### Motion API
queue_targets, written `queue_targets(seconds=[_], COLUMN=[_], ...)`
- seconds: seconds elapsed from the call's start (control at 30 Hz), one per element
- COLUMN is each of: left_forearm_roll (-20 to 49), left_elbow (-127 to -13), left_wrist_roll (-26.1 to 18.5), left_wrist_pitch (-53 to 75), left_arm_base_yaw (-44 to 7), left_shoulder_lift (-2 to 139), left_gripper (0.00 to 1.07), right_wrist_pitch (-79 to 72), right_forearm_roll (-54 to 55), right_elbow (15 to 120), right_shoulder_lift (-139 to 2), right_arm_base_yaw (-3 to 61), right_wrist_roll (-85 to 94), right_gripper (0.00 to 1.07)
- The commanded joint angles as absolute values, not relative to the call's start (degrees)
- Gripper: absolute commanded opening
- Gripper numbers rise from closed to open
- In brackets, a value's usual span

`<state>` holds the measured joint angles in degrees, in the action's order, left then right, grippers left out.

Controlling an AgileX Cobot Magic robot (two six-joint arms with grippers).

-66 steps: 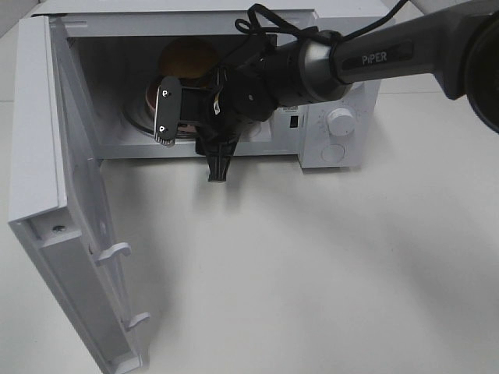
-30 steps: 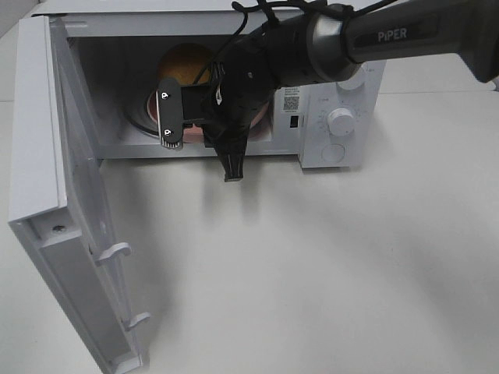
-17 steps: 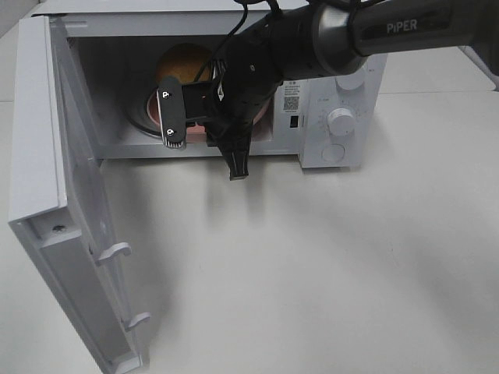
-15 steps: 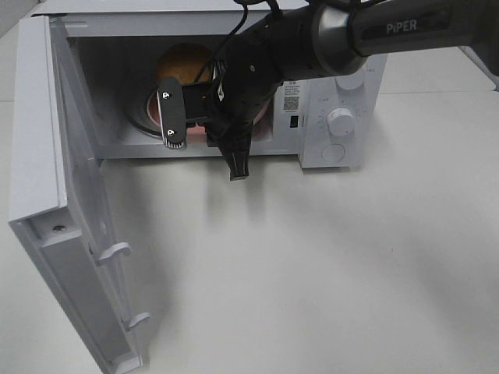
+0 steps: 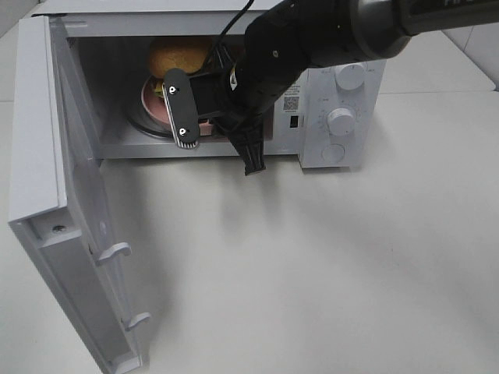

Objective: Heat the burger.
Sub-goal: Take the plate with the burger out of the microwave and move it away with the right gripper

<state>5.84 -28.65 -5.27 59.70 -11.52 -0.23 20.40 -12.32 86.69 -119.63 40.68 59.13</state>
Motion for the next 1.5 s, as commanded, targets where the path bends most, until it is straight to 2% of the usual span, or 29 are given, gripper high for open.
queue_targets(seconds=[0.03, 0.57, 1.17, 1.5], left_forearm_roll=[6.07, 6.07, 6.07, 6.07], left_elbow=[-28.59, -28.59, -28.59, -28.59], left_wrist_roll=[-4.98, -4.98, -4.98, -4.98], left_wrist_pitch=[59.24, 59.24, 59.24, 59.24], left_arm_base_yaw=[-11.52, -11.52, -11.52, -11.52], left_shoulder_lift=[-1.20, -1.20, -1.26, -1.26], left_gripper=[0.00, 0.00, 0.00, 0.00], right_wrist_pitch=[16.27, 10.94, 10.89, 8.25], right_forearm_roll=[-12.95, -13.01, -12.95, -12.95], right_elbow=[84.17, 66.63, 58.84, 49.90], right_shoulder_lift=[-116.83, -106.51, -98.95, -92.59], right_arm_base_yaw=[40.57, 41.31, 43.95, 43.95], right_wrist_roll=[60.05, 62.05, 61.76, 60.68], right_gripper=[0.00, 0.00, 0.00, 0.00])
